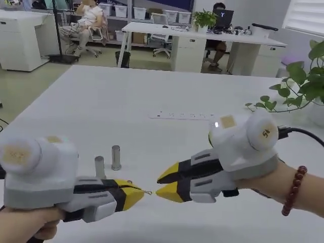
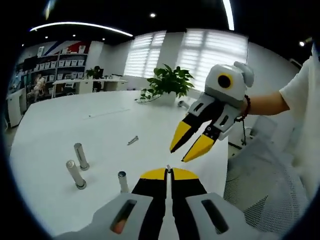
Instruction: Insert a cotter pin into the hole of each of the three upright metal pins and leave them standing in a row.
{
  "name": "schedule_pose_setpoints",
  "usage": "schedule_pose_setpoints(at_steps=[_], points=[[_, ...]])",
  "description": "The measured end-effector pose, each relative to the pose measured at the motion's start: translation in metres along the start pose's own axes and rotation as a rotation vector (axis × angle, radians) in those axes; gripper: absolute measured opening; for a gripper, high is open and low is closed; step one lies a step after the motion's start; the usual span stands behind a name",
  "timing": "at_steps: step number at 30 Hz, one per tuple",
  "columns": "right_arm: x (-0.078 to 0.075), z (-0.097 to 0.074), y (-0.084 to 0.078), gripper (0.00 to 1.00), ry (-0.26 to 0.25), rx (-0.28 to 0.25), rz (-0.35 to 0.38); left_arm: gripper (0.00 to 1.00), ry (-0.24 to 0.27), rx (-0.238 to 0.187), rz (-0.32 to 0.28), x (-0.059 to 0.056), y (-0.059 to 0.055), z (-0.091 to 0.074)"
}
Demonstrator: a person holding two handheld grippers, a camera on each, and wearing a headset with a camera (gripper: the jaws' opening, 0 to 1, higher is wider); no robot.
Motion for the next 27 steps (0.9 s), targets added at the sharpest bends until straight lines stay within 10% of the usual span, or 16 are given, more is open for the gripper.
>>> schedule_pose_setpoints(at_steps=[27], points=[[0.023, 0.004, -0.023, 0.14, 0.246, 0.059, 0.099, 0.00, -0.211, 0.060, 0.286, -0.033, 0.001, 0.008]])
Point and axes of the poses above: the centre of the closed fingertips' face, and the gripper's own axes: z roughly forward along the fingers, x roughly to its left, y roughly out of its top, the point moved 2 cm from there along -z, roughly backward along the fingers, and after that the axes turned 11 degrees about z, right-handed, at the moved point
